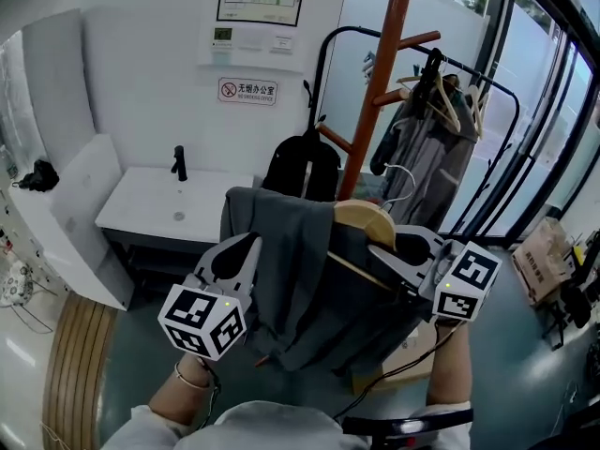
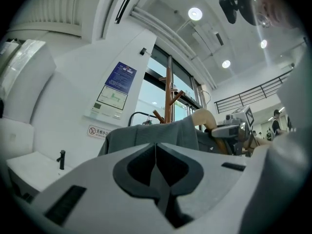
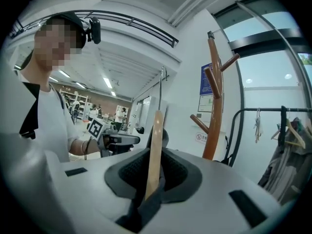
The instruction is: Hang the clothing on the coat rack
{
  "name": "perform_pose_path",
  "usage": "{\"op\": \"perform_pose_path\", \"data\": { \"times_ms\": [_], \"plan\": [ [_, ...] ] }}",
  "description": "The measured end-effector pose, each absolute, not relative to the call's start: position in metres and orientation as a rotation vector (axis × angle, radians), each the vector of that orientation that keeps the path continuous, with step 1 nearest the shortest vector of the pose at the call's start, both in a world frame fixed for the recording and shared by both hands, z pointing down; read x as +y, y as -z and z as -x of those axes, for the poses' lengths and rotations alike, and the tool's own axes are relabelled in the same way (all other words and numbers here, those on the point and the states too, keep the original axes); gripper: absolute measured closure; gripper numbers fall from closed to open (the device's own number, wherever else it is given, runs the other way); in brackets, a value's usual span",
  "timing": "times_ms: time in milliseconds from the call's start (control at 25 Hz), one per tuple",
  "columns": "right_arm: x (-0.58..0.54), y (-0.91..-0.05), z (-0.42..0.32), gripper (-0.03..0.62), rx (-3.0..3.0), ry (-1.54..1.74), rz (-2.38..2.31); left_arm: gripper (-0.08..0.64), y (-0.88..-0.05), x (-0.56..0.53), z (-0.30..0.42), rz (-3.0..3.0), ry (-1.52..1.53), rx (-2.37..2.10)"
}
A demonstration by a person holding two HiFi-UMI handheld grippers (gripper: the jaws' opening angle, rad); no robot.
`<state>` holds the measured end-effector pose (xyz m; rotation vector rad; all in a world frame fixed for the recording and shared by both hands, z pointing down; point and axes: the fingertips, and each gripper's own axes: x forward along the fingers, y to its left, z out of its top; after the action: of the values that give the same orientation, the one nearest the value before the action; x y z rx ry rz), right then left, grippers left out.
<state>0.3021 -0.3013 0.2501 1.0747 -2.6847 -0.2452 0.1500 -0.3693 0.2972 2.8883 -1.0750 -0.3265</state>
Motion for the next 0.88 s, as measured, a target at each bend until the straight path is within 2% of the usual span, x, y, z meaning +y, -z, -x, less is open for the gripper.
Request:
{"op": "perform_pose_path", "data": {
  "times_ms": [880],
  "plan": [
    [-0.32,-0.197,-0.323,0.515,-2.689,0.259,-1.016,0.546,-0.263,-0.362,-0.159,-2.927,0.373,-1.111]
  ]
}}
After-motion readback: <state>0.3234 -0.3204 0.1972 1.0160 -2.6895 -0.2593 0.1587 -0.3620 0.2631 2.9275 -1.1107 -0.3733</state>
